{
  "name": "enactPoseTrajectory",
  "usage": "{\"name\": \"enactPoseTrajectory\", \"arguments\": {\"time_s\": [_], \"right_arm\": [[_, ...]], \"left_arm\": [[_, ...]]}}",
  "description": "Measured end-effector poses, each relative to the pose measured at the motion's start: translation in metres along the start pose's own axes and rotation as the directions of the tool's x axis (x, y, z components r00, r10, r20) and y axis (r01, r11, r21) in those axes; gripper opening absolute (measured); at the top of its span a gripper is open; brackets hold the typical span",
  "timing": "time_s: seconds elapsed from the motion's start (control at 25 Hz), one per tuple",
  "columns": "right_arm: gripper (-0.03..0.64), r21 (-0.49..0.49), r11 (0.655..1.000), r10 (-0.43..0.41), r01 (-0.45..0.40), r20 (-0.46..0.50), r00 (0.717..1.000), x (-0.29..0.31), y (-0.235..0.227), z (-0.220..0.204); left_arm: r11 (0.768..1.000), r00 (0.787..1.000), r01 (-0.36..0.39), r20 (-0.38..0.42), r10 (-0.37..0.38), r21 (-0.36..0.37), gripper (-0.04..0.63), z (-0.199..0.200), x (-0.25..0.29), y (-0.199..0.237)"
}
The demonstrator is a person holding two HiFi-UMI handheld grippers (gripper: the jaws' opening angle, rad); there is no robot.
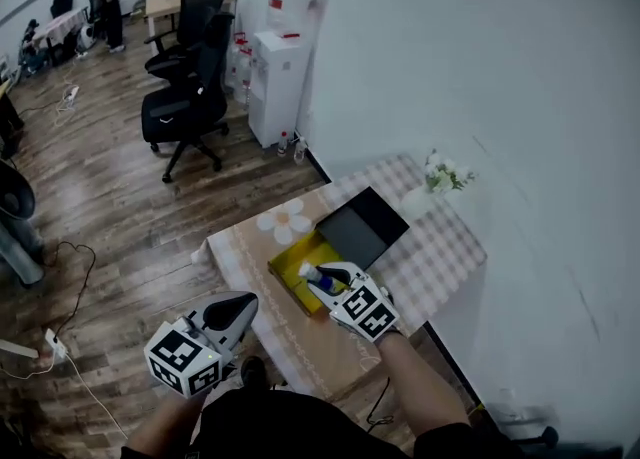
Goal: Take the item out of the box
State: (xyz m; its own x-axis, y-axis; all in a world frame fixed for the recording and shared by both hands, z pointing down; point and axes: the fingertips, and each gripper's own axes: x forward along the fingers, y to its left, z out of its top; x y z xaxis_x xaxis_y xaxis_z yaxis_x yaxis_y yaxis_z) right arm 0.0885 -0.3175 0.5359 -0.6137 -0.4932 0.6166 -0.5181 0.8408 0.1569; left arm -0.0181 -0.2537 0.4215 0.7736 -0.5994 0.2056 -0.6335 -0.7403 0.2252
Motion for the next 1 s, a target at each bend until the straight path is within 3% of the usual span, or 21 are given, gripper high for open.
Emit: {"name": "enactPoseTrajectory", "arguments": {"time_s": [0.44, 1.0], "right_arm": [[0.135, 0.111, 0.994, -0.029, 0.002, 0.249, 0.968, -0.082, 0.019, 0.052], [0.133, 0.205, 0.978, -0.081, -0.027, 0.502, 0.861, -0.169, 0.036, 0.079]], "left_arm": [[0.996, 0.997, 0.078, -0.002, -0.078, 0.052, 0.015, 0.014, 0.016, -0.029], [0.987, 0.991, 0.131, 0.007, -0.133, 0.091, 0.015, 0.029, 0.027, -0.045]]}}
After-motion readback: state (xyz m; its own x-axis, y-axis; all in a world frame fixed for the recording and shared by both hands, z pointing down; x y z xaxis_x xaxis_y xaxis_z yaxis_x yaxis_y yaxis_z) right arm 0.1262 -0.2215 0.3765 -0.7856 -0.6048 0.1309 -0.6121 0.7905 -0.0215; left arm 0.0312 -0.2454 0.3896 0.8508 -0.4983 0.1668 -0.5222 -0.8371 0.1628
